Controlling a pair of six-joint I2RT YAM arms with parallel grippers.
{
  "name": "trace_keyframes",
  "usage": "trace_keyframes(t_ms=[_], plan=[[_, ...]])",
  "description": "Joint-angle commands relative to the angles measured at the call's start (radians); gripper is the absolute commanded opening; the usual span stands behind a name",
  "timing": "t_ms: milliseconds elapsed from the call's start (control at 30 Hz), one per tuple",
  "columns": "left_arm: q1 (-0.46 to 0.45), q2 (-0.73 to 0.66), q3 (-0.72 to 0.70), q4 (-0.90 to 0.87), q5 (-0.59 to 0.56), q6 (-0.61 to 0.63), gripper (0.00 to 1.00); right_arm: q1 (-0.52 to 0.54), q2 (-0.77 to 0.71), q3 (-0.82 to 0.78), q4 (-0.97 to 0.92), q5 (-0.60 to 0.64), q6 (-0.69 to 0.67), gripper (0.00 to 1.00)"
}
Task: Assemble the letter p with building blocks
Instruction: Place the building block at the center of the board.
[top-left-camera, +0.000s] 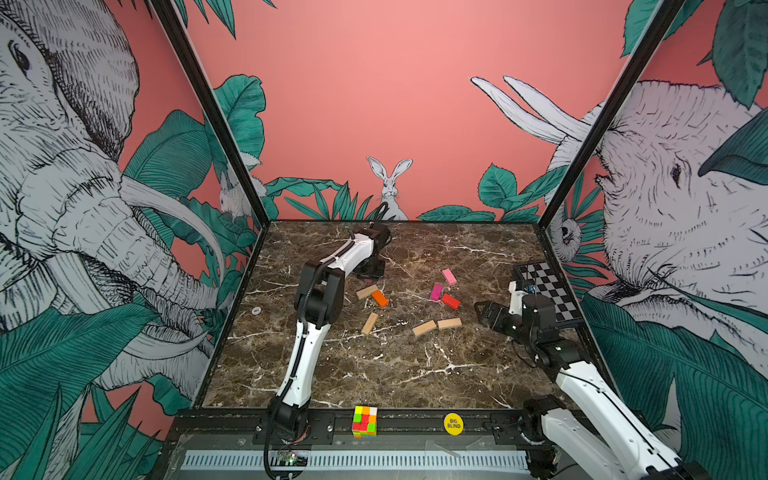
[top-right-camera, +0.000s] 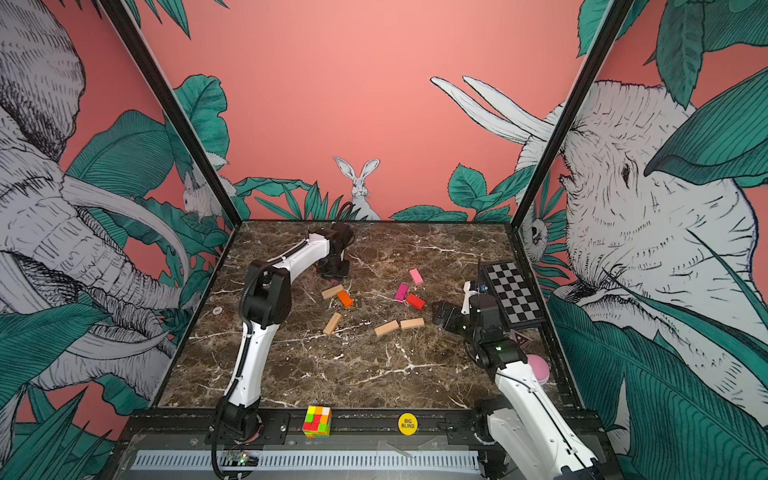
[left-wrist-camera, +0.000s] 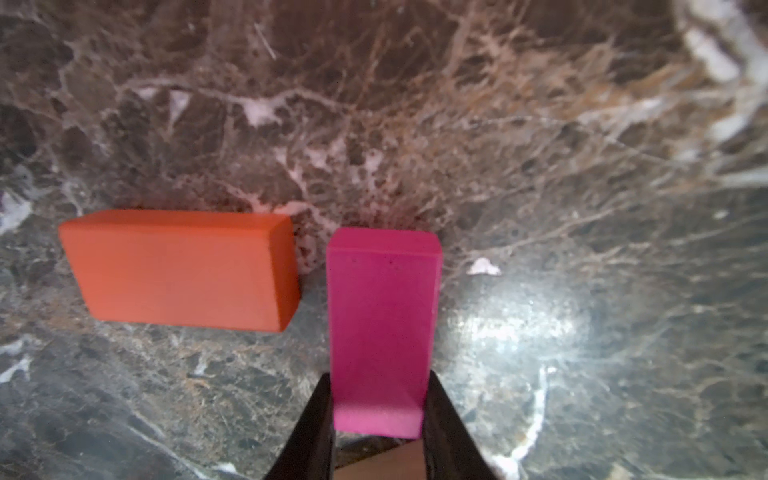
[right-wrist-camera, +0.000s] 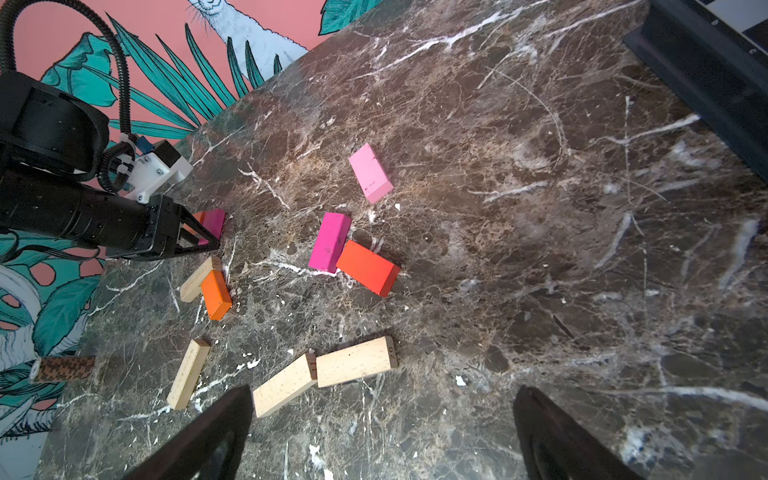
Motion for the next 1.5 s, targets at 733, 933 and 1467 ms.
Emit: trace_keyframes(t_ms=[733,933,1467], plan=[[0.028,-0.003,-0.035,-0.007,-0.015,-0.062,0.31,0.005,0.005,-0.021,0.057,-0.012,-0.002,0.98],[0.034,-0.001,-0.041,-0.005,-0.009,-0.068,0.31,0.006,0.010,-0.023,0.062,-0.014,-0.001,0.98],[0.042,0.002,-0.053,-0.003,-0.008,-0.071,0.31,0.006,0.013,-0.028,0.066,-0.014,-0.002,0.98]])
